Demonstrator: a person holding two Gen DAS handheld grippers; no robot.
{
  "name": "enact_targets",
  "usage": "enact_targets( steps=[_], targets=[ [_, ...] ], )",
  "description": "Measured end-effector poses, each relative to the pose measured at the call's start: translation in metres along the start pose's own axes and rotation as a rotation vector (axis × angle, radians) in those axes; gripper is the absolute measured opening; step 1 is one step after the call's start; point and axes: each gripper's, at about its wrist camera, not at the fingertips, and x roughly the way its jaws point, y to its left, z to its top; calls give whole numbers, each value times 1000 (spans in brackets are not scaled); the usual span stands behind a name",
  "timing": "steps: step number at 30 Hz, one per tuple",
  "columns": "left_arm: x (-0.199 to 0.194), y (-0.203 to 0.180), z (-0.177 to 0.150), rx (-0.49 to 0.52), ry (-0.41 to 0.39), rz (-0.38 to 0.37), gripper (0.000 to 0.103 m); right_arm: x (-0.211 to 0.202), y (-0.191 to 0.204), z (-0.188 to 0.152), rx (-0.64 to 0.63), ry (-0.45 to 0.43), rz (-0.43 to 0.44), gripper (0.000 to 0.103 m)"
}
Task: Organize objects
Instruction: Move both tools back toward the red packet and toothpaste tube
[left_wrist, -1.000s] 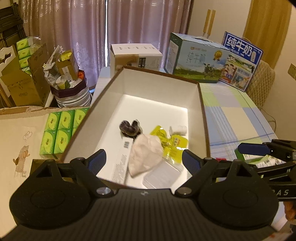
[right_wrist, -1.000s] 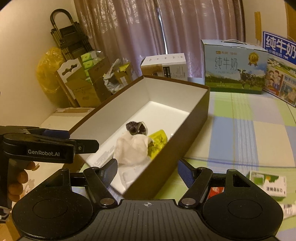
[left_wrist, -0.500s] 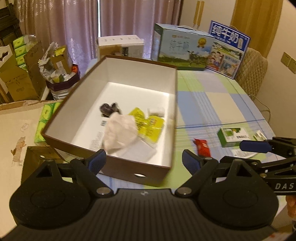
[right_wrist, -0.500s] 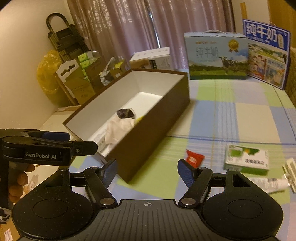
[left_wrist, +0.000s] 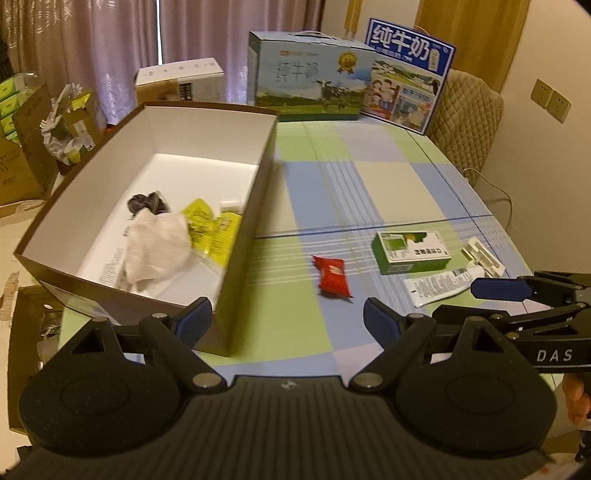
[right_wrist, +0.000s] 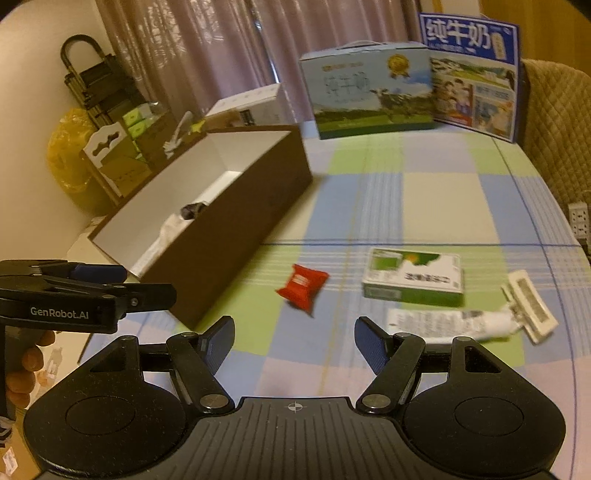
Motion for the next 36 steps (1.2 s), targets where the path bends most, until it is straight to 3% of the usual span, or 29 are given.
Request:
enact_targets(
  steps=[21, 32, 36],
  targets=[
    [41, -73, -9, 42, 87, -13, 87, -11, -90, -20, 64, 37, -62, 69],
    [68, -89, -12, 38, 115, 22, 87, 16, -148, -15, 13, 42, -92, 68],
    [83, -90, -13, 35, 132, 48, 87, 31, -165, -7, -14, 60, -77, 63]
  ],
)
